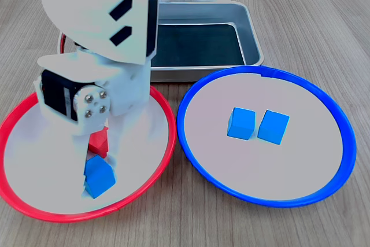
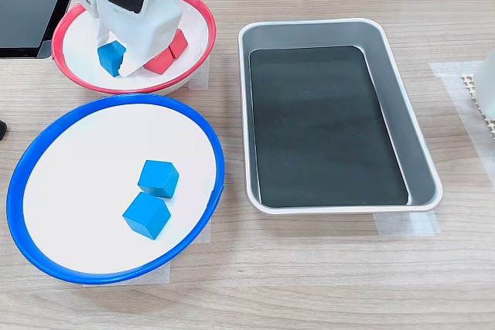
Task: Relocate any misplaced blocks to their matching dishes.
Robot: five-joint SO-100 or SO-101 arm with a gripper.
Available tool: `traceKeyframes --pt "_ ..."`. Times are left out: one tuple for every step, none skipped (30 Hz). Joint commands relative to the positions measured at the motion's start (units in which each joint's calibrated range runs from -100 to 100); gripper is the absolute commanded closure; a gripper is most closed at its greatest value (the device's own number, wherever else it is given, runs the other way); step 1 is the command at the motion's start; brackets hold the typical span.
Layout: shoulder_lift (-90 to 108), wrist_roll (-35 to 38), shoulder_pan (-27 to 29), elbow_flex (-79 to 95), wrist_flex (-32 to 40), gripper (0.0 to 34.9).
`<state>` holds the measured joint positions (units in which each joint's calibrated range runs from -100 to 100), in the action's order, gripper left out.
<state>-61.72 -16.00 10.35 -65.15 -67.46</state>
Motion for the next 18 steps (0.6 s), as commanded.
traceKeyframes --pt "0.3 -0.2 0.3 -1.3 0.5 23.9" --pt "0.3 -0.3 0.3 -1.3 0.5 23.9" --pt "0.3 -0.3 0.3 -1.3 0.5 23.7" --pt "0.3 -0.3 0.3 -1.3 0.5 23.6" --pt "0.3 -0.3 0.4 -1.3 0.5 23.6" --pt "0.3 -0.3 0.4 -1.3 0.5 23.6" --pt "0.3 -0.3 0.5 -1.3 0.5 23.5" --pt "0.3 -0.3 0.6 -1.3 0.5 23.5" --pt "0.3 -0.4 0.6 -1.3 0.4 23.4" --pt "0.3 -0.4 0.6 -1.3 0.4 23.4" --pt "0.2 -0.4 0.7 -1.3 0.4 23.4" --pt "0.2 -0.4 0.7 -1.4 0.4 23.6" --pt "0.1 -0.4 0.7 -1.6 0.4 24.4" --pt "0.0 -0.4 0.7 -1.7 0.4 25.6" --pt "0.0 -0.4 0.8 -1.8 0.4 26.5" --pt "0.0 -0.4 0.8 -1.8 0.4 27.6" --pt "0.0 -0.4 0.9 -1.8 0.5 28.6" --pt "0.0 -0.5 1.0 -1.8 0.6 29.9"
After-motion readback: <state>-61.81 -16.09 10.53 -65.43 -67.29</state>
